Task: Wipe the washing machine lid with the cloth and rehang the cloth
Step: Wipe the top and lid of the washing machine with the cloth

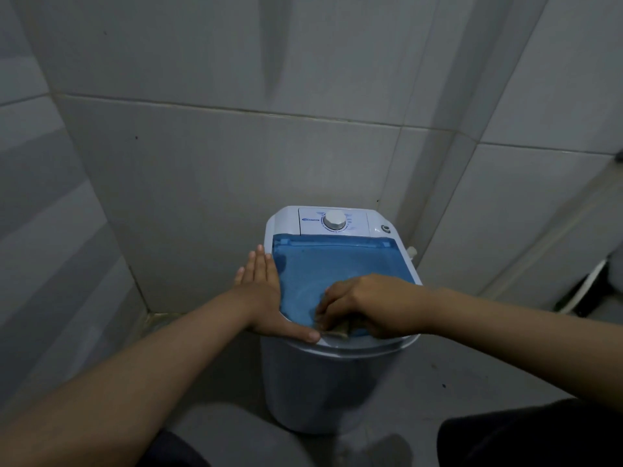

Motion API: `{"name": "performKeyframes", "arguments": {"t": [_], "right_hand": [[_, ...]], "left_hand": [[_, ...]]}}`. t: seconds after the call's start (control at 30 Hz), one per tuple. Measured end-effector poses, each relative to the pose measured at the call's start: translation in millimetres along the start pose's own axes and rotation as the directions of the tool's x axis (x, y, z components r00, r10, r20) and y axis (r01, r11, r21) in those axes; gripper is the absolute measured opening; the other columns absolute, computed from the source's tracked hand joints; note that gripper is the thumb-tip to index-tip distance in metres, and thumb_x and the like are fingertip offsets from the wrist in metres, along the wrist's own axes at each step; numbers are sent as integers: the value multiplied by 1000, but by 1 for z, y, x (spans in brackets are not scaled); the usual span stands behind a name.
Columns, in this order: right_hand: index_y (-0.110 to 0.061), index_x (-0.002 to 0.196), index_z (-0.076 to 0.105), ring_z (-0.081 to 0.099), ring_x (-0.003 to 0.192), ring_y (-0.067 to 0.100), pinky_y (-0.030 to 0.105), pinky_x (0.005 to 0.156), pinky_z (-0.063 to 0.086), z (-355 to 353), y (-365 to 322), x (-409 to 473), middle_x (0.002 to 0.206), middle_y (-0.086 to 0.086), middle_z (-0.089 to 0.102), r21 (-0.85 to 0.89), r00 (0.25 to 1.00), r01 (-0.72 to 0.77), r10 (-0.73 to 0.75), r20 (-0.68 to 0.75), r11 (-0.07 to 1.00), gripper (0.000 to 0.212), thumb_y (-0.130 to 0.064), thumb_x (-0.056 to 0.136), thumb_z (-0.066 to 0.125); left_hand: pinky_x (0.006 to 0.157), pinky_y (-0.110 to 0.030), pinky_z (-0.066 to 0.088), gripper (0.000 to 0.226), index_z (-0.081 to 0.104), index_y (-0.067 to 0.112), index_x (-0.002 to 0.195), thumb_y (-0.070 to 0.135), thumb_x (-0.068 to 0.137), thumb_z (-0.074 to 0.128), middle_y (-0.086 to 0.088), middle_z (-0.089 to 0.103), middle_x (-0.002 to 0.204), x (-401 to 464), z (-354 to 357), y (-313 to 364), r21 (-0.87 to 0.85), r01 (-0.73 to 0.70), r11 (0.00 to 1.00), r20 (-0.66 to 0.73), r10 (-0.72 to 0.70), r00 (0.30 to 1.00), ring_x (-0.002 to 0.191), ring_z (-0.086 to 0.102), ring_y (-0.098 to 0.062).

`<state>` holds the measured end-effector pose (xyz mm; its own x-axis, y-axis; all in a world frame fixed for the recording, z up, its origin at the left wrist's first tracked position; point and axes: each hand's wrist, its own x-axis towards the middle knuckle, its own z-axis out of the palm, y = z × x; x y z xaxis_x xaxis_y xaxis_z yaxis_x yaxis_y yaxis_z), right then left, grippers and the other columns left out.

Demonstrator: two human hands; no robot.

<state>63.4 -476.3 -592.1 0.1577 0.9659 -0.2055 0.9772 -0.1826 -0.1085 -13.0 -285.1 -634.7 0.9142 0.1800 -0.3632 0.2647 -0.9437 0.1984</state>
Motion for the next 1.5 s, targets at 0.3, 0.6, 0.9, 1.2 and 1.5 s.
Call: {"name": "performKeyframes", "arguments": {"t": [0.3, 0.6, 0.9, 1.2, 1.5], "right_hand": [[-27, 118, 63, 62, 103, 18, 36, 87, 52, -24, 7, 1, 118, -4, 65, -55, 979, -177, 170, -115, 983, 40, -8, 83, 58], [-18, 111, 68, 64, 109, 33, 40, 85, 59, 31, 12, 0, 120, 9, 67, -306, 950, 172, -240, -201, 936, 33, -14, 85, 47], [-20, 120, 62, 56, 122, 30, 39, 89, 57, 30, 40, -50, 130, 8, 61, -340, 965, 171, -226, -130, 925, 46, -8, 86, 33], [-30, 119, 58, 55, 122, 23, 39, 77, 59, -10, 58, -62, 134, -2, 56, -336, 996, 90, -89, 19, 938, 56, 5, 76, 49], [-23, 125, 56, 53, 123, 38, 51, 83, 57, 22, 56, 11, 134, 10, 57, -430, 961, 133, -223, -166, 893, 35, -22, 93, 43]], "left_hand": [[115, -41, -11, 160, -31, 6, 140, 99, 26, 33, -12, -39, 149, 5, 2, -5, 24, -149, 989, -47, 150, 988, 138, -34, -25], [114, -42, -12, 156, -35, 6, 137, 94, 35, 44, -11, -43, 147, 9, 3, -5, 32, -134, 990, -16, 135, 991, 136, -37, -24], [114, -43, -12, 162, -34, 8, 138, 100, 23, 32, -11, -42, 147, 10, 4, -7, 15, -156, 988, -22, 156, 988, 137, -36, -24], [113, -42, -12, 159, -34, 9, 138, 98, 28, 37, -10, -42, 147, 8, 3, -6, 7, -155, 988, -24, 155, 988, 137, -35, -24], [115, -43, -11, 162, -34, 8, 138, 99, 24, 36, -10, -42, 148, 8, 3, -4, 1, -144, 990, -19, 144, 989, 137, -35, -24]]}}
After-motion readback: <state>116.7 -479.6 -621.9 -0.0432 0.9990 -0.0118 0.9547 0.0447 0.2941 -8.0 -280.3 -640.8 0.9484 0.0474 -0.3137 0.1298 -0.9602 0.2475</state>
